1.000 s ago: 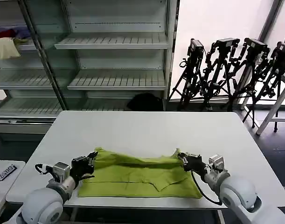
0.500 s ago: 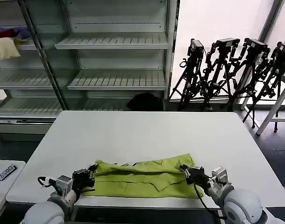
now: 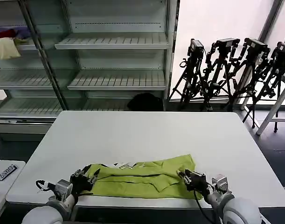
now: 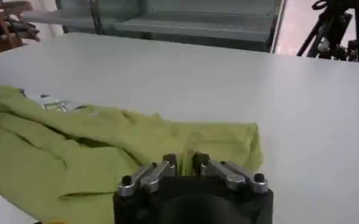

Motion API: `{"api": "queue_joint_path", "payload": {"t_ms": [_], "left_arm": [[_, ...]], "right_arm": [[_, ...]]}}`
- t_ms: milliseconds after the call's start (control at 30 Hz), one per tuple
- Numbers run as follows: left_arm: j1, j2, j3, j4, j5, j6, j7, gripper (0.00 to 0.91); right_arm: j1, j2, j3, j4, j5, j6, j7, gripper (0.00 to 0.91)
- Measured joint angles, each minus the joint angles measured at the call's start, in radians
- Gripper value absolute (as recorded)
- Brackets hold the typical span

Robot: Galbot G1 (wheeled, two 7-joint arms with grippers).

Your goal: Fold and organize the clothes.

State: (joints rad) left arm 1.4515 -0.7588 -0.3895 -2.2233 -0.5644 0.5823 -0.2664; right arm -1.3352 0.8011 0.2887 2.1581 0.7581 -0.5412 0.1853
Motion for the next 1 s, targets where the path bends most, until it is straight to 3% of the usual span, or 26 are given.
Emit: {"api": "queue_joint_path", "payload": {"t_ms": [267,467,700,1000], "left_arm": [[0.091,0.057,-0.063,-0.069,0.016,0.0,-0.017,0.907],[0.184,0.074,-0.122,-0.146,0.026,0.0,-0.037,0.907],[0.229,0.02,-0.133,-0.208,0.068,-0.014,-0.069,0.907],[0.21,-0.14,-0.106,-0.213,0.115,-0.086,-0.091,0.907]], "right_arm": [[-0.038,-0.014,0.026,0.092,0.038,-0.018,0.24,0.907],[-0.08,-0.011,0.058,0.165,0.008,-0.008,0.354,0.907],[-0.192,0.004,0.111,0.206,-0.14,0.104,0.357,0.907],[-0.367,0.053,0.163,0.172,-0.324,0.407,0.281,0.907]]}}
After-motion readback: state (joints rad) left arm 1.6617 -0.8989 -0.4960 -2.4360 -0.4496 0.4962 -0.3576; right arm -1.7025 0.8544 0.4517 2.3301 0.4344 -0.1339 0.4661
